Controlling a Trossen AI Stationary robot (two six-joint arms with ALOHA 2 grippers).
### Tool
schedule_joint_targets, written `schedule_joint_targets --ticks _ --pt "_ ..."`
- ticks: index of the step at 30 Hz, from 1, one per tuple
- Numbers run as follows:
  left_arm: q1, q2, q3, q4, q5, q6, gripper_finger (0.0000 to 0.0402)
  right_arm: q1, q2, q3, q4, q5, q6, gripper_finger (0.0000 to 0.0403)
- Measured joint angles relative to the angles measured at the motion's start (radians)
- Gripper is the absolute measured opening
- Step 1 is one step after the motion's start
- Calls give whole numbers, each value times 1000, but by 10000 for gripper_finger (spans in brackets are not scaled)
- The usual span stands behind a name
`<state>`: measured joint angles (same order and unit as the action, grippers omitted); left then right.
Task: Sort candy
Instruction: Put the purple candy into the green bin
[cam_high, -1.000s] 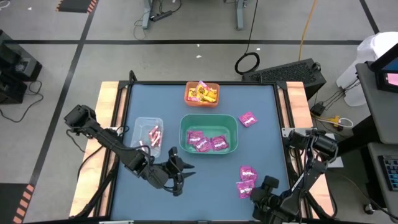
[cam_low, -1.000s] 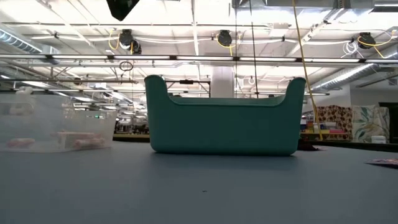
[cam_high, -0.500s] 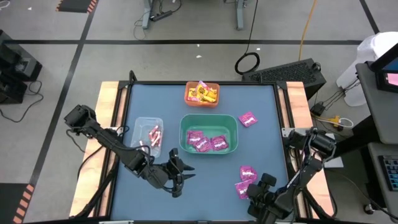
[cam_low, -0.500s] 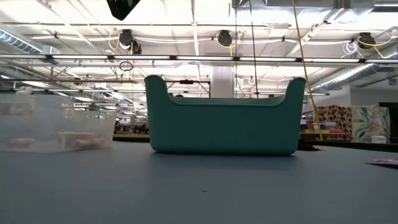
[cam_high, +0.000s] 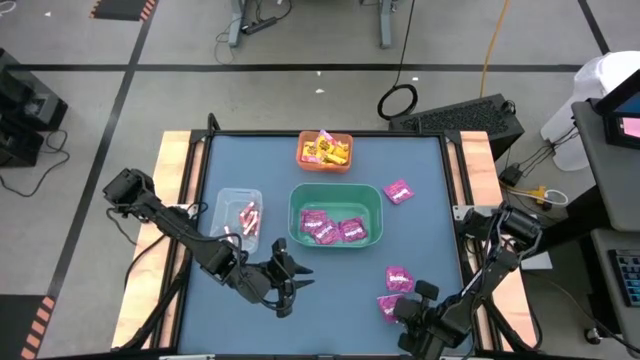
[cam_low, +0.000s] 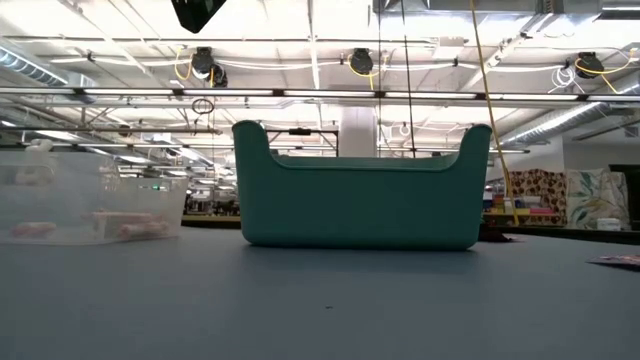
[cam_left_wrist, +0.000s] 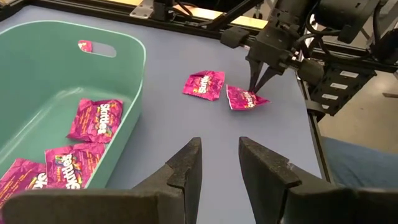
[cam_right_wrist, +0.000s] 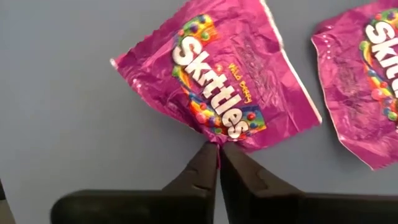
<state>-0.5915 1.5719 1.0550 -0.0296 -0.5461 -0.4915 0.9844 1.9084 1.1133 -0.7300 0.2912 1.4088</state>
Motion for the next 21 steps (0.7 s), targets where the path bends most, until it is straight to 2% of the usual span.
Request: schedule_joint_targets --ticks 5,13,16,21 --pt "0 0 0 0 0 0 112 2 -18 -3 -5 31 -4 6" --pt "0 0 0 14 0 0 112 21 -120 -6 -11 176 -52 1" --pt "3 0 0 23 -2 2 112 31 -172 -8 -6 278 -97 1" --pt "3 0 0 57 -17 27 112 55 -269 -6 30 547 -222 0"
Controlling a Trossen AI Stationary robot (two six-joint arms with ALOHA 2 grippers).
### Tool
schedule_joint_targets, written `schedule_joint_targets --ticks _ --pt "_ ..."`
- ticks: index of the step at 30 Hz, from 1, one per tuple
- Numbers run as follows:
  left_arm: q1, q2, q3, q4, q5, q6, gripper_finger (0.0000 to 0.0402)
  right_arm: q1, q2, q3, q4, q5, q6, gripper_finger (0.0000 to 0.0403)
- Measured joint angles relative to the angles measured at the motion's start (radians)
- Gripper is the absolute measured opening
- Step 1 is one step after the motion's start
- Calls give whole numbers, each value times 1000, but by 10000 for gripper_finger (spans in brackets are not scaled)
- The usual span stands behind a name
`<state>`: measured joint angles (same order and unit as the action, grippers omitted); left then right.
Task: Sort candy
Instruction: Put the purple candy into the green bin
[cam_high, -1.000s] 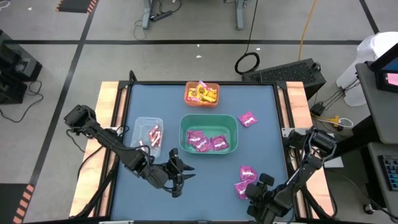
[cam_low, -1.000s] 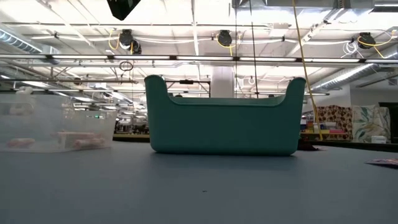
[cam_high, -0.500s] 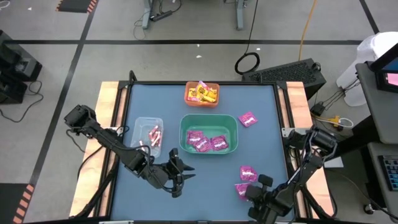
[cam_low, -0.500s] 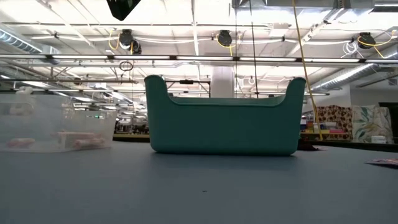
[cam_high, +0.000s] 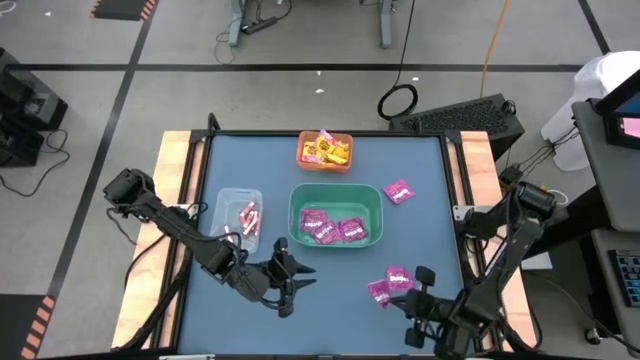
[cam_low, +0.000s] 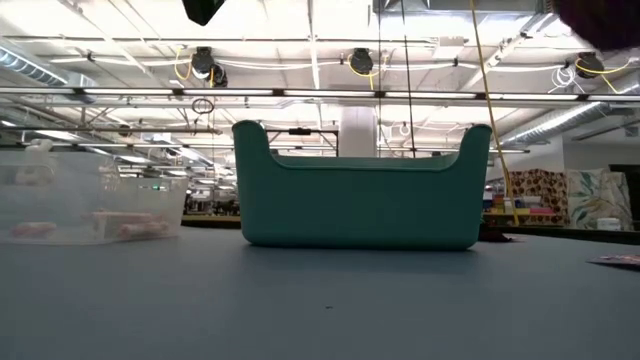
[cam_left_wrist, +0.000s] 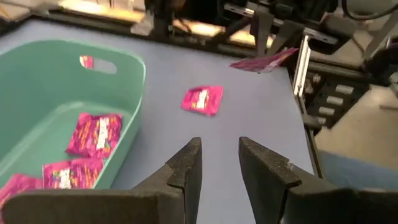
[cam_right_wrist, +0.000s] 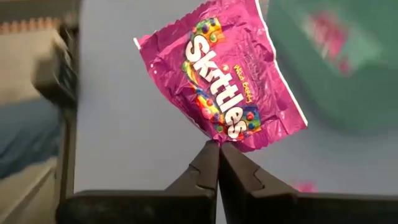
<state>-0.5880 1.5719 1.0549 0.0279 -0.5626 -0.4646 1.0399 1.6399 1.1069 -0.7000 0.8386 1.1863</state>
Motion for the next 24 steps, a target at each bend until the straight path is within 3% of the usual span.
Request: schedule_joint_targets --ticks 5,12,17,24 --pt "0 17 0 100 -64 38 112 10 -70 1 99 179 -262 0" --pt "6 57 0 252 -64 133 112 -5 -93 1 232 400 -575 0" --pt "6 65 0 287 -47 150 112 -18 -93 1 234 465 -650 0" --pt "6 65 0 288 -45 158 112 -20 -93 1 224 465 -844 0"
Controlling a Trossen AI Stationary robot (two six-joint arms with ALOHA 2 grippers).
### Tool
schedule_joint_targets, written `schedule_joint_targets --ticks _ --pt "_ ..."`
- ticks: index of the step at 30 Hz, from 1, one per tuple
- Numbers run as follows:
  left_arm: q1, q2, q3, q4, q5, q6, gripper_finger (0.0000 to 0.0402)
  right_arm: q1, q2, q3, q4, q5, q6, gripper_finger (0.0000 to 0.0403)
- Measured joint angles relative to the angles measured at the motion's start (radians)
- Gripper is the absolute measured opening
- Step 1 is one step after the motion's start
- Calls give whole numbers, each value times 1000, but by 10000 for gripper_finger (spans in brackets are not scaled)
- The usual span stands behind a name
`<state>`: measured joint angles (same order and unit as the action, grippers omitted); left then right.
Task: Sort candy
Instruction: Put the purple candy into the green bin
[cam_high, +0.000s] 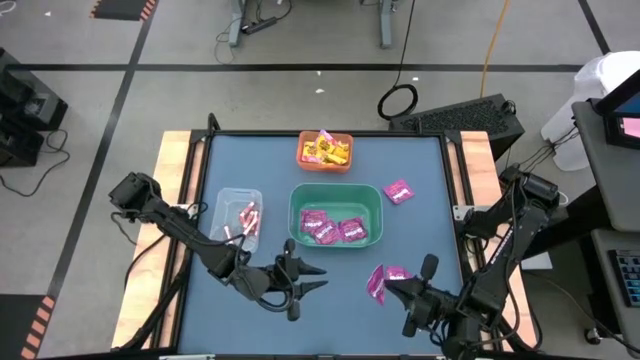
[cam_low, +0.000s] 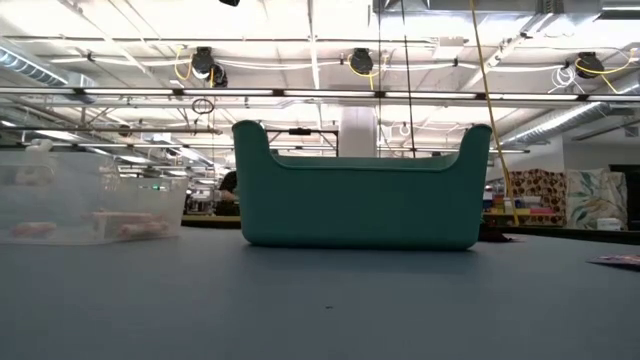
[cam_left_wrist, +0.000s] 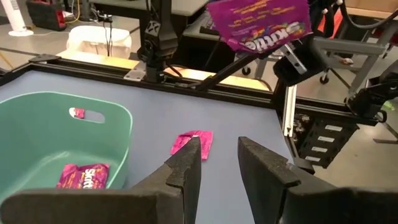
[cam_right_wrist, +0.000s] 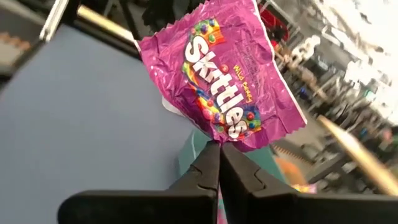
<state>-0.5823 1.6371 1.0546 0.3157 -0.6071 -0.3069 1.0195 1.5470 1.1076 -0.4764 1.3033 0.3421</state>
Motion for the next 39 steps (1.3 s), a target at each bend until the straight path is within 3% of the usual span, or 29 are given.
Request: schedule_joint_targets --ticks 12,18,24,31,34,39 --pt "0 0 0 12 0 0 112 -25 0 0 -15 8 -669 0" --pt "0 0 0 12 0 0 112 -50 0 1 -14 7 -815 0" --pt "0 0 0 12 0 0 112 -57 0 2 -5 6 -750 0" --pt "-1 0 0 11 0 0 112 -56 0 2 -5 -58 -543 0" --pt "0 0 0 11 0 0 112 -56 0 2 -5 -88 -401 0" --pt "0 0 0 11 1 0 112 -60 0 2 6 -70 -23 0"
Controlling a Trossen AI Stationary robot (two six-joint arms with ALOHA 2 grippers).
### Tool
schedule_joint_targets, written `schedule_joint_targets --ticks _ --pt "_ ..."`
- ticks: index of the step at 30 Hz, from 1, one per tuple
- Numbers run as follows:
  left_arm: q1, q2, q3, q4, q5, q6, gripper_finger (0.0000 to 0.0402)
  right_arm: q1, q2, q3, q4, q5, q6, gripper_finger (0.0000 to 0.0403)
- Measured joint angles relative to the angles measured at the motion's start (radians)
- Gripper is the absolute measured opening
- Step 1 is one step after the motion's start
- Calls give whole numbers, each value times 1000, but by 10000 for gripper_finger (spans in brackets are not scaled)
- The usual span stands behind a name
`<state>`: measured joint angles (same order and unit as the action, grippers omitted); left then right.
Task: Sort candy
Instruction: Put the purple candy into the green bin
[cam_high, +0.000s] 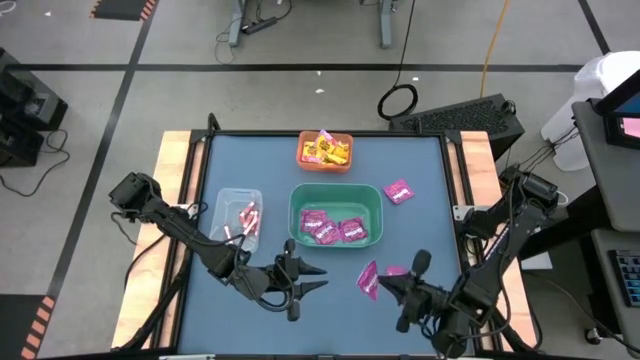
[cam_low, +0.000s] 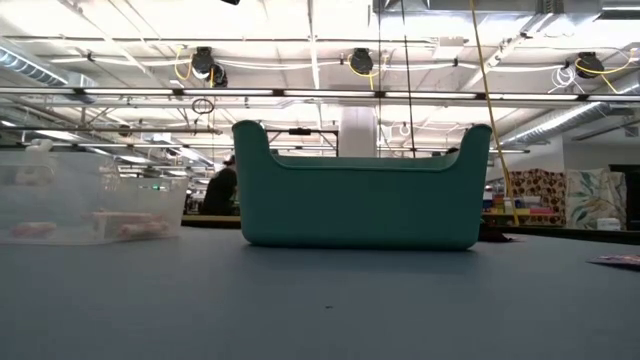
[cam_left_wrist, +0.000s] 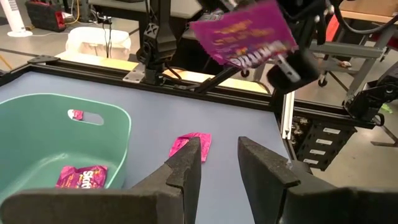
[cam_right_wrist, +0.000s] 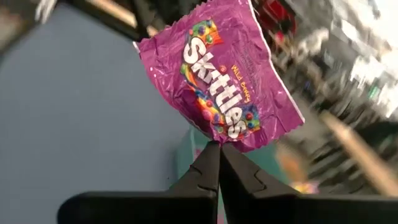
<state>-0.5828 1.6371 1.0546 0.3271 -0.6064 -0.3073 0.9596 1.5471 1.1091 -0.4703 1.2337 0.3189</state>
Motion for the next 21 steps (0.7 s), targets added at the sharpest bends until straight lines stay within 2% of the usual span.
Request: schedule_joint_targets --ticks 7,14,21 --pt "0 0 0 0 0 0 112 -20 0 0 13 29 388 0" --pt "0 0 0 -6 0 0 112 -24 0 -8 16 130 511 0" --pt "-2 0 0 -24 6 0 112 -29 0 -9 18 152 559 0"
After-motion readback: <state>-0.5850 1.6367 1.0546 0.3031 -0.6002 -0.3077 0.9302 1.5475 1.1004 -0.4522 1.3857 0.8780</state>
